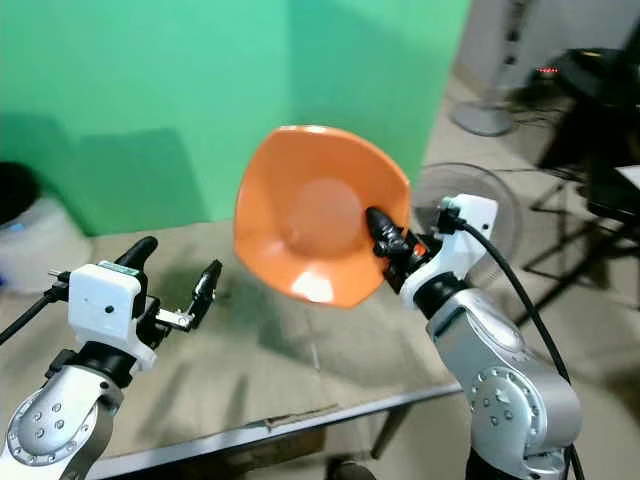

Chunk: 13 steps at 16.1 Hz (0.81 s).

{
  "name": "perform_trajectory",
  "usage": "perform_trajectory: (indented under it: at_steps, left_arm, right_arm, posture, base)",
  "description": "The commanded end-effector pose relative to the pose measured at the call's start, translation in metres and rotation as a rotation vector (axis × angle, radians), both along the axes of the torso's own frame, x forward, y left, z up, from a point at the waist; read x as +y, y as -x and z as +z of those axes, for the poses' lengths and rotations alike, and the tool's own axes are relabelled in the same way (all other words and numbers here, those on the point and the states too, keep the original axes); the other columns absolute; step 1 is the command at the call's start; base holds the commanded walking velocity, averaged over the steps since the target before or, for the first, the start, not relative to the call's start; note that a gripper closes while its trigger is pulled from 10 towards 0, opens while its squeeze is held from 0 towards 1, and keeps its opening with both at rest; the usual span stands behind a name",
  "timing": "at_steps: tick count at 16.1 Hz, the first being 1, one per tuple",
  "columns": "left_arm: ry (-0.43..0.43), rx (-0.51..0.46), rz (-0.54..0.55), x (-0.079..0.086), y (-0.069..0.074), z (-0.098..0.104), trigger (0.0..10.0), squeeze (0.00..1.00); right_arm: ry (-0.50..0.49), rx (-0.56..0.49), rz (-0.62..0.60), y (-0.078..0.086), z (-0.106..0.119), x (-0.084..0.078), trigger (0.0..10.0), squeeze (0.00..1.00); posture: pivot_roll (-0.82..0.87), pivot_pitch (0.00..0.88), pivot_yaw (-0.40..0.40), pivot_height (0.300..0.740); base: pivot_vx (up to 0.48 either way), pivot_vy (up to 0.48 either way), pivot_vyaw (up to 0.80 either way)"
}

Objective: Setting the table

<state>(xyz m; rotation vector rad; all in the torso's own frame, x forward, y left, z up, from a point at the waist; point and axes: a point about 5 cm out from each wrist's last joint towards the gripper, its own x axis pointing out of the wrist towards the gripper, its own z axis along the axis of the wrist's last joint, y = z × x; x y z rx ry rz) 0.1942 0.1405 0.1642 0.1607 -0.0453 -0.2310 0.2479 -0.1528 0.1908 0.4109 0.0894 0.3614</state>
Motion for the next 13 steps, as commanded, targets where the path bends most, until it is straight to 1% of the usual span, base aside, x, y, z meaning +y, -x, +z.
perform_trajectory:
  at_steps: [1,3,8,13]
  left_arm:
    - [-0.013,-0.011,0.028,0.002,-0.0015,-0.0001,10.0,0.0]
    - [-0.007,-0.012,0.068,0.006,-0.0011,-0.0007,10.0,0.0]
    - [-0.007,-0.026,0.118,0.0091,-0.0041,0.0009,10.0,0.0]
    - [-0.013,-0.031,0.129,0.0095,-0.0046,0.0005,10.0,0.0]
  right_arm:
    - [0.005,-0.056,-0.033,-0.0011,0.0081,-0.0011,10.0,0.0]
    - [0.011,-0.065,-0.053,-0.0021,0.0074,-0.0014,10.0,0.0]
    - [0.04,-0.075,-0.063,-0.0034,0.0046,0.0003,10.0,0.0]
    - [0.062,-0.076,-0.07,-0.0034,0.0035,-0.0009,10.0,0.0]
  posture:
    - [-0.01,0.0,0.022,0.74]
    - [-0.01,0.0,0.021,0.74]
    - [-0.01,0.0,0.019,0.74]
    - [-0.02,0.0,0.019,0.74]
  base:
    - [0.0,0.0,-0.77]
    - [0.0,0.0,-0.77]
    - [0.0,0.0,-0.77]
    - [0.0,0.0,-0.77]
